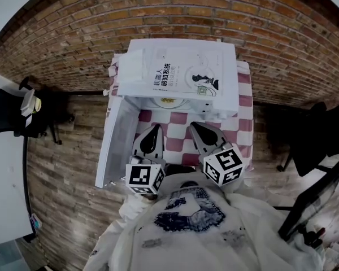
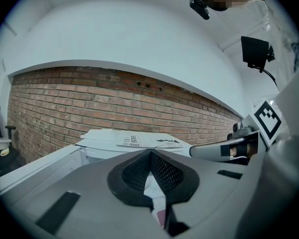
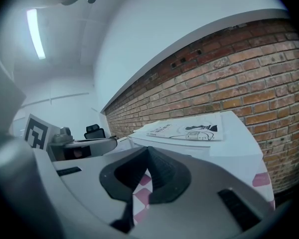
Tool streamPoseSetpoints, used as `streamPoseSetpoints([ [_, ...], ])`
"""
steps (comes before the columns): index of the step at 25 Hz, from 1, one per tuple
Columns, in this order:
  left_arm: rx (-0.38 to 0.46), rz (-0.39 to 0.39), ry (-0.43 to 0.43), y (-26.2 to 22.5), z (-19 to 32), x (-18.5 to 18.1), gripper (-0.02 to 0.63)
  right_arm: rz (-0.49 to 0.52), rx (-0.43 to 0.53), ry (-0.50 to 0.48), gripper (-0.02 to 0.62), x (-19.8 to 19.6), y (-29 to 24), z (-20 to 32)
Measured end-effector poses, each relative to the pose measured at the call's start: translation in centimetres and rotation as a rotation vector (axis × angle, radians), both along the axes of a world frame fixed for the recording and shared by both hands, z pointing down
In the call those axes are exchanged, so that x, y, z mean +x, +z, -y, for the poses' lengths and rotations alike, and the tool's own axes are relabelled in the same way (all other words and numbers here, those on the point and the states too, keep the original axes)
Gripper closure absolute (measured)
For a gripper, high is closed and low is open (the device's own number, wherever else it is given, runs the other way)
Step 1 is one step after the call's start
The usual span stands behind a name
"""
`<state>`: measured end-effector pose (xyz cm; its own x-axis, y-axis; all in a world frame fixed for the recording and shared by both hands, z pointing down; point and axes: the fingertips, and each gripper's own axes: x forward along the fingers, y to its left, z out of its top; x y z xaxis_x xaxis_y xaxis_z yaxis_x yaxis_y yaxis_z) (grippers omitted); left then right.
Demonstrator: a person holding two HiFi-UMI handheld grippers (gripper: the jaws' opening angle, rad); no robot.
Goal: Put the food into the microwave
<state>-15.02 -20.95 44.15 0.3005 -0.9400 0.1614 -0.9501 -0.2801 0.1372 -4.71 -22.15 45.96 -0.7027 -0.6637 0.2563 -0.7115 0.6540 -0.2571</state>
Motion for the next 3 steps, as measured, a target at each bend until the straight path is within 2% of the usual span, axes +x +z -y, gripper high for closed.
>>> streamPoseSetpoints([
  [3,0.001,0.003,0.002,0.11,-0.14,-0.05,0.598,-0.001,-0.001,0.003,0.583,-0.01,0.14,-0.1],
])
